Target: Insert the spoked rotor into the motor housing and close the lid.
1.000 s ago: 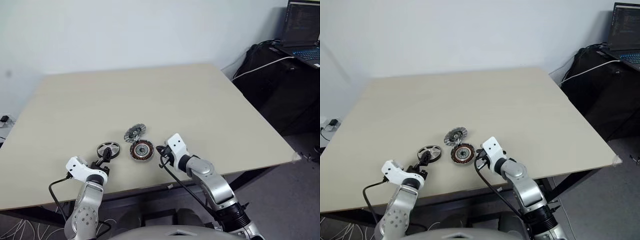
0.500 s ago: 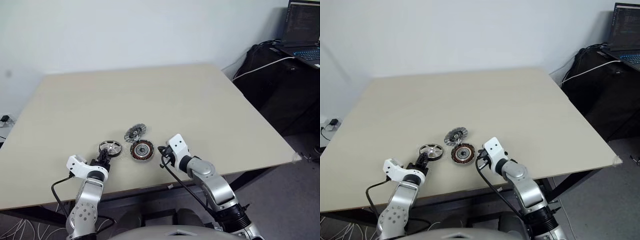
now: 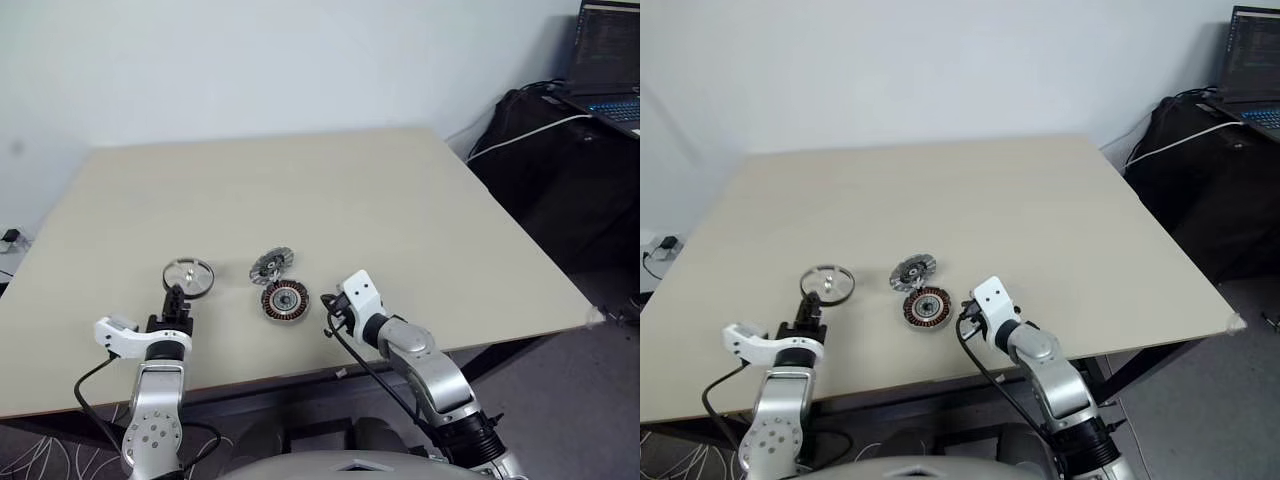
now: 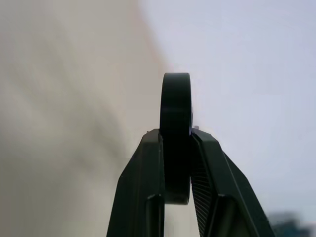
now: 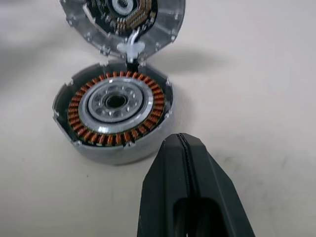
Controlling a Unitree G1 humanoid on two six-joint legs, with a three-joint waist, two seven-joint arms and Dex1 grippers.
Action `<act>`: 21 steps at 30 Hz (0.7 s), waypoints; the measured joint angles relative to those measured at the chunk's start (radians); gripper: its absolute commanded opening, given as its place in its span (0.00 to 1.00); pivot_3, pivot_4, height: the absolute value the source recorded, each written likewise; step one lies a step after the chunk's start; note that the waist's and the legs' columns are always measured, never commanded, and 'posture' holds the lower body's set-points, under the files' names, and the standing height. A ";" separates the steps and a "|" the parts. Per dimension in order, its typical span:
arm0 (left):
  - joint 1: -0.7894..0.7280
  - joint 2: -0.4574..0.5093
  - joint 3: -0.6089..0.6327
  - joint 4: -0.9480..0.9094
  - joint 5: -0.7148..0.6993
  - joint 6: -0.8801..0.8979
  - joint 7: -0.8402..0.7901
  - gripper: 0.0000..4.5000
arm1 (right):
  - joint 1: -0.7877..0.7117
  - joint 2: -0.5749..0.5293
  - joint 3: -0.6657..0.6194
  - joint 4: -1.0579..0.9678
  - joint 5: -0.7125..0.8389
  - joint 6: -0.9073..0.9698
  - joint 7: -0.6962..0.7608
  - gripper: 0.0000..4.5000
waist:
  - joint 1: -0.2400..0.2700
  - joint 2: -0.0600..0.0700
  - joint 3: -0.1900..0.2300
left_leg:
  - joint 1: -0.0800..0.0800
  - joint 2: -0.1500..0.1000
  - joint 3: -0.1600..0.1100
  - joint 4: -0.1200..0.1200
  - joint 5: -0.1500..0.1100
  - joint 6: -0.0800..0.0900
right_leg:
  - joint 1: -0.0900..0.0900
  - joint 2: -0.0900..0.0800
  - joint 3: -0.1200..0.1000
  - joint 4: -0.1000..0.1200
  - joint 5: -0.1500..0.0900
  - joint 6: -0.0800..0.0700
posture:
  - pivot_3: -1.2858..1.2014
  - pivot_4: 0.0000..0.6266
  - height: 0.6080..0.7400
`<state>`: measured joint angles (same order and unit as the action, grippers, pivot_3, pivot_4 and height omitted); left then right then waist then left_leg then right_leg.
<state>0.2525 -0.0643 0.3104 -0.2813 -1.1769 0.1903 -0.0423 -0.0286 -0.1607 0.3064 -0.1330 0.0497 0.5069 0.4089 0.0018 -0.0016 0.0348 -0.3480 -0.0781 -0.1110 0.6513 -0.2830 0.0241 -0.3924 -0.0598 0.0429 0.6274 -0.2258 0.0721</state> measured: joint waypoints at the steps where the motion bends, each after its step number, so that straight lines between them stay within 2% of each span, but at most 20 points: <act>1: 0.002 0.001 -0.016 -0.025 -0.031 0.009 -0.038 0.09 | 0.002 0.001 0.000 0.000 0.000 0.000 0.000 0.00 | 0.001 0.000 0.000 | 0.000 0.000 0.000 0.000 0.000 0.000 | 0.000 0.000 0.000 0.000 0.000 0.000 | 0.52 0.00 1.00; 6: 0.031 0.004 -0.157 -0.072 -0.167 0.141 -0.132 0.09 | 0.004 0.002 0.000 0.000 0.000 0.001 0.000 0.00 | 0.001 0.000 0.000 | 0.000 0.000 0.000 0.000 0.002 0.004 | 0.000 0.001 0.000 0.000 0.000 0.000 | 0.52 0.00 1.00; 11: 0.017 0.011 -0.278 -0.063 -0.213 0.296 -0.112 0.09 | 0.007 0.003 0.000 0.000 -0.001 0.002 -0.001 0.00 | 0.000 0.000 0.000 | 0.000 0.001 0.000 0.000 0.002 0.004 | 0.000 0.002 0.001 0.000 0.000 0.000 | 0.52 0.00 1.00; 14: 0.003 0.015 -0.298 -0.029 -0.218 0.351 -0.071 0.09 | 0.013 0.004 0.000 -0.004 -0.001 0.003 -0.002 0.00 | -0.002 0.001 0.000 | 0.000 0.001 0.000 0.000 0.002 0.004 | 0.000 0.002 0.001 0.001 0.000 0.000 | 0.52 0.00 1.00; 21: -0.021 0.026 -0.246 0.027 -0.193 0.379 0.050 0.09 | 0.015 0.003 -0.002 -0.013 0.000 0.004 -0.014 0.00 | 0.002 0.001 0.000 | 0.000 0.000 0.000 0.000 0.002 0.004 | 0.000 0.001 0.001 0.000 0.000 0.000 | 0.52 0.00 1.00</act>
<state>0.2316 -0.0387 0.0640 -0.2538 -1.3694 0.5691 0.0081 -0.0134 -0.1573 0.3039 -0.1463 0.0493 0.5112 0.3951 0.0041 -0.0007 0.0349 -0.3478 -0.0777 -0.1113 0.6514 -0.2810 0.0277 -0.3928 -0.0586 0.0437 0.6278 -0.2259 0.0721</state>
